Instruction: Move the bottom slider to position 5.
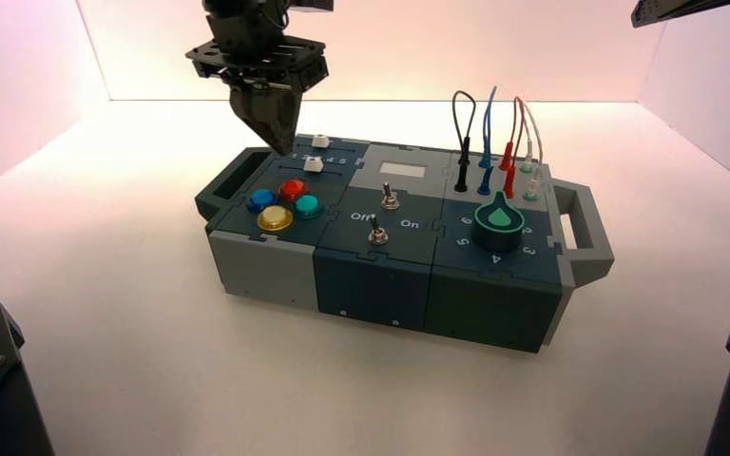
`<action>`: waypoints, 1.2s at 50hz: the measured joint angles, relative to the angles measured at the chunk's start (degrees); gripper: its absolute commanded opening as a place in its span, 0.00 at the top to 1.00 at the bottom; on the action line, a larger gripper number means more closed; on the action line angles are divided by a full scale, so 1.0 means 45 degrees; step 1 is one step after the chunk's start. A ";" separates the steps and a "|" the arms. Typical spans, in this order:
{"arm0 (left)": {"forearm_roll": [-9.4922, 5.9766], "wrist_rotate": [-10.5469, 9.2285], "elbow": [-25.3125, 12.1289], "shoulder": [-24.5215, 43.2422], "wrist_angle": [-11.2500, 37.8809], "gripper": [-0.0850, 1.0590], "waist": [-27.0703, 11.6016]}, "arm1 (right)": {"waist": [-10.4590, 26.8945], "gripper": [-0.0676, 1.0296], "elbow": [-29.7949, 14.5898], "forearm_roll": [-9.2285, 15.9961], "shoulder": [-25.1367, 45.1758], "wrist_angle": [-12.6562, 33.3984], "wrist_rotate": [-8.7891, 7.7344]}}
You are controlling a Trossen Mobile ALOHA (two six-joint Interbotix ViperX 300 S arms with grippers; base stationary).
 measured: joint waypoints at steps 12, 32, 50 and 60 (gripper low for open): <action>0.0000 0.0020 -0.0352 0.0723 -0.0098 0.95 0.0000 | 0.0000 0.96 0.0000 0.0000 -0.0059 -0.0020 0.0000; -0.0020 0.0039 -0.0547 0.0879 -0.0137 0.95 -0.0098 | 0.0000 0.96 0.0000 -0.0020 -0.0117 -0.0020 0.0000; -0.0156 0.0000 -0.0781 0.1113 -0.0137 0.95 -0.0938 | 0.0000 0.96 0.0020 0.0000 -0.0195 0.0000 0.0000; -0.0234 -0.0020 -0.0801 0.1230 -0.0117 0.95 -0.1074 | 0.0000 0.96 0.0020 0.0000 -0.0254 0.0000 0.0000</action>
